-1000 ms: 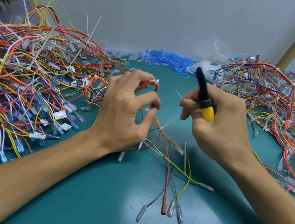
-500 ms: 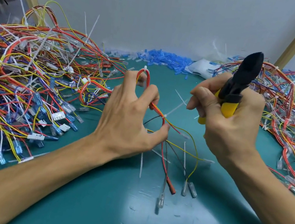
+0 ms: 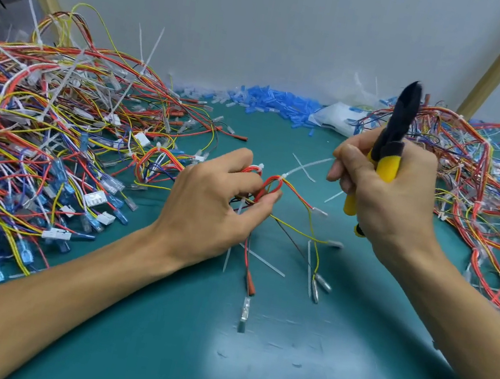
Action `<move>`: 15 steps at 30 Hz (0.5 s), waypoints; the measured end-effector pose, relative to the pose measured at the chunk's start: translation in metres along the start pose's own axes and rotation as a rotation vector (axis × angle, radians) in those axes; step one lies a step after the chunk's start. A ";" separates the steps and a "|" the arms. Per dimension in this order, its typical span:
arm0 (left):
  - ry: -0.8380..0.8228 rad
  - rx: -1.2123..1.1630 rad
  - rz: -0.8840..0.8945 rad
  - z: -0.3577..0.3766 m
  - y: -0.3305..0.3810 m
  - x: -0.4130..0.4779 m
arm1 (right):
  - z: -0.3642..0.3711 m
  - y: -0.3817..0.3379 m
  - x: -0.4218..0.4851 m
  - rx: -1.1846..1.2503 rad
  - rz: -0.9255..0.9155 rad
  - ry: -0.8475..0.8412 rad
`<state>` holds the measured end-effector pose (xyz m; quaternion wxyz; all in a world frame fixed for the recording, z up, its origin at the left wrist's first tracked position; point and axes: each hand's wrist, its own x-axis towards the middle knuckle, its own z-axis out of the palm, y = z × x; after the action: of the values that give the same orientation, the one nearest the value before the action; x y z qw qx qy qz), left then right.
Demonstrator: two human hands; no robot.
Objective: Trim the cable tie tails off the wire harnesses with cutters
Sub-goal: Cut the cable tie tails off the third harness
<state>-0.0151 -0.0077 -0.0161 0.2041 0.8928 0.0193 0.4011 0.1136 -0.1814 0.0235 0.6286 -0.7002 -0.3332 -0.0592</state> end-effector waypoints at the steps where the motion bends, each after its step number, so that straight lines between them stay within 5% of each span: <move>1: 0.017 -0.008 -0.006 0.000 -0.001 0.000 | -0.001 0.003 0.001 -0.101 -0.031 -0.038; 5: 0.095 -0.029 -0.038 -0.004 -0.002 0.004 | -0.004 0.013 0.000 -0.409 -0.109 -0.153; 10: 0.084 0.025 -0.027 -0.007 0.002 0.004 | -0.010 0.014 0.001 -0.584 -0.199 -0.424; 15: 0.019 0.115 0.023 -0.009 0.003 0.003 | -0.010 0.009 0.001 -0.635 -0.242 -0.503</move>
<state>-0.0198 -0.0065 -0.0074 0.1476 0.8994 0.0338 0.4102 0.1227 -0.1902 0.0187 0.2693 -0.8075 -0.5214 -0.0598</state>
